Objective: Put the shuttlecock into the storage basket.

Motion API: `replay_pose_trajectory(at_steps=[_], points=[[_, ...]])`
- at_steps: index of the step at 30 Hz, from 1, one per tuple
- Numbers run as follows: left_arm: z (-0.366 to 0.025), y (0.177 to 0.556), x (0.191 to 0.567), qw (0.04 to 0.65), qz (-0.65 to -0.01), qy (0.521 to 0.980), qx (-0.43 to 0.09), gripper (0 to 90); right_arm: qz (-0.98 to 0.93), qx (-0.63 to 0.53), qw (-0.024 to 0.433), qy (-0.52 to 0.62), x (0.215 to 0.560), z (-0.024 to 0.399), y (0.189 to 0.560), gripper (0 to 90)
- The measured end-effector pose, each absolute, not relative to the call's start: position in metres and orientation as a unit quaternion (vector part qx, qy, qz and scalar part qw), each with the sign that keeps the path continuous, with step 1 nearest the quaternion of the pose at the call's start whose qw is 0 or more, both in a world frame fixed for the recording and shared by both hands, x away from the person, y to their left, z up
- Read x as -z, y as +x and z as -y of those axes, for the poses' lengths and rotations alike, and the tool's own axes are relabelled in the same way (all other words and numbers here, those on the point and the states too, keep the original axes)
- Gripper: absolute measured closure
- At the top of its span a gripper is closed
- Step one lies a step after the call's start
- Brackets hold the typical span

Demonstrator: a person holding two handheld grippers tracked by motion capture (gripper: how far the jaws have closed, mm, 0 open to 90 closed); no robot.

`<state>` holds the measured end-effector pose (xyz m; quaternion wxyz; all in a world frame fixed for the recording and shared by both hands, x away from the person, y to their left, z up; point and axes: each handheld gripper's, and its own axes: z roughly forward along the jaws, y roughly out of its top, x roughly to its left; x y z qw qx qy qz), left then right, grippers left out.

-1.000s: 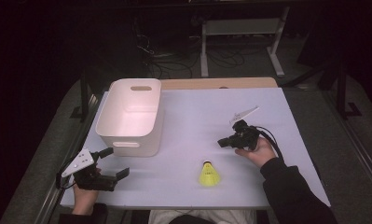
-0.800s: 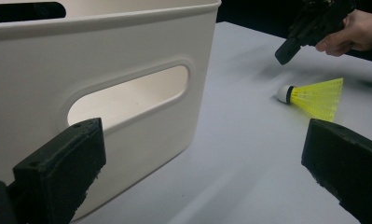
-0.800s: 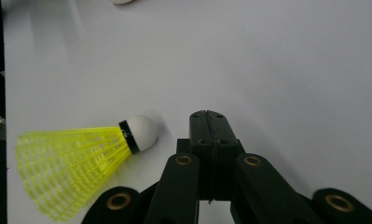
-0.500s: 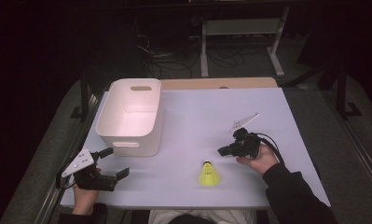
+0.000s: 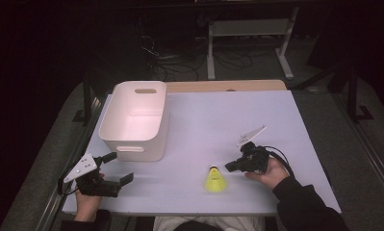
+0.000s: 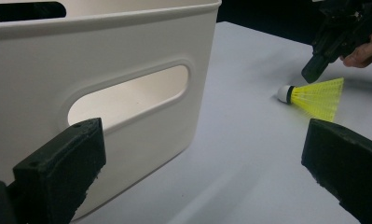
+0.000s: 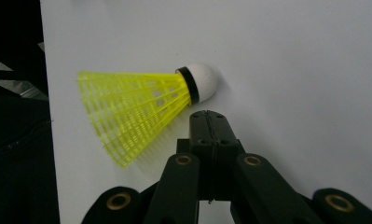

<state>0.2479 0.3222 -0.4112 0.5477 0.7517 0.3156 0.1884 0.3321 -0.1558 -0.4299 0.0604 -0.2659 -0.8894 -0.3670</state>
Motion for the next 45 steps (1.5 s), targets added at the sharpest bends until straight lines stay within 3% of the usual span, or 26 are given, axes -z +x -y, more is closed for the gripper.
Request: replay_pose_trajectory(at_steps=[22,45], points=[[-0.322,0.248,0.411,0.547,-0.315,0.752,-0.188,0.0,0.904,0.342,0.099,-0.236,0.441,0.135,0.321,88.4],[-0.322,0.248,0.411,0.548,-0.315,0.752,-0.188,0.0,0.912,0.346,0.097,-0.197,0.437,0.093,0.327,88.5]])
